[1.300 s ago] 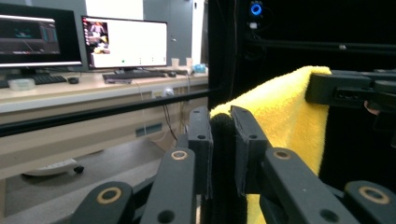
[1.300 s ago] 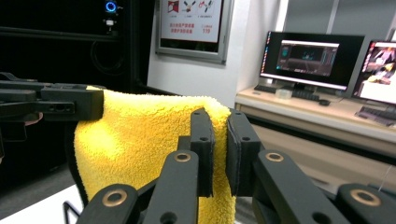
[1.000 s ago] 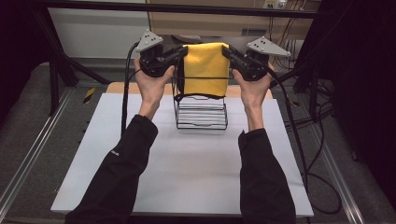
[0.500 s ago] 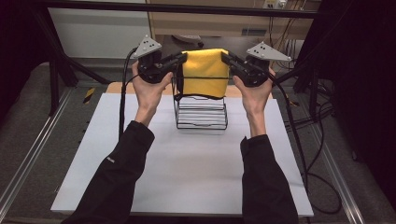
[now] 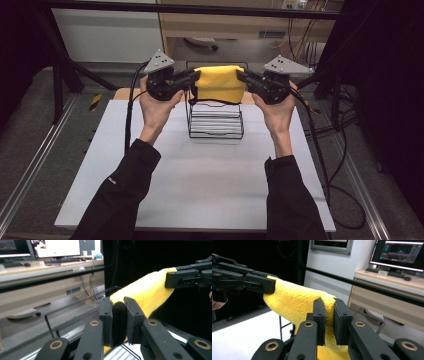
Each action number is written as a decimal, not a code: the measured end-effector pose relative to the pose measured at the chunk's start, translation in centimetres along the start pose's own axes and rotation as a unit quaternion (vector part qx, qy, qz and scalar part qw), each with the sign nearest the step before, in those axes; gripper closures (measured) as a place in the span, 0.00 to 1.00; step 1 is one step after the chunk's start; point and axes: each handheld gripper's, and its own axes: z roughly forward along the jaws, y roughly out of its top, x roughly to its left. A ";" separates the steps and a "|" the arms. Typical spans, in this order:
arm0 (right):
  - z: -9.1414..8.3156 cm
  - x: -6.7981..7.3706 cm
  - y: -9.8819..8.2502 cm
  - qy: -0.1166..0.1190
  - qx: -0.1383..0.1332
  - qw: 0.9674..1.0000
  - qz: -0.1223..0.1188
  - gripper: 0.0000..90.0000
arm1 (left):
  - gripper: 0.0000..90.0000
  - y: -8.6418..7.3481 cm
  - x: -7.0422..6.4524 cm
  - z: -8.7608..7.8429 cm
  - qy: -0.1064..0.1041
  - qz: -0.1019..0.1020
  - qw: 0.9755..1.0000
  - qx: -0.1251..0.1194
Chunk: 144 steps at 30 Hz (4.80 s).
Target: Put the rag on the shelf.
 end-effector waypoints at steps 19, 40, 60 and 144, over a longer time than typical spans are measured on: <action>-0.5 0.3 -2.0 0.032 0.029 0.999 0.010 0.91 | 0.77 -0.2 -0.2 -1.4 -0.021 -0.001 0.998 0.058; -0.5 0.3 -3.0 0.053 0.043 0.998 -0.005 0.88 | 1.00 0.8 1.1 0.8 -0.049 -0.026 0.990 0.131; -0.2 0.8 -3.2 0.080 0.037 0.995 0.052 0.71 | 1.00 -2.6 0.5 1.2 -0.044 0.006 0.988 0.145; -9.6 1.5 -23.9 0.052 0.222 0.967 0.115 0.01 | 0.07 -24.6 2.8 -14.8 0.027 -0.046 0.971 0.232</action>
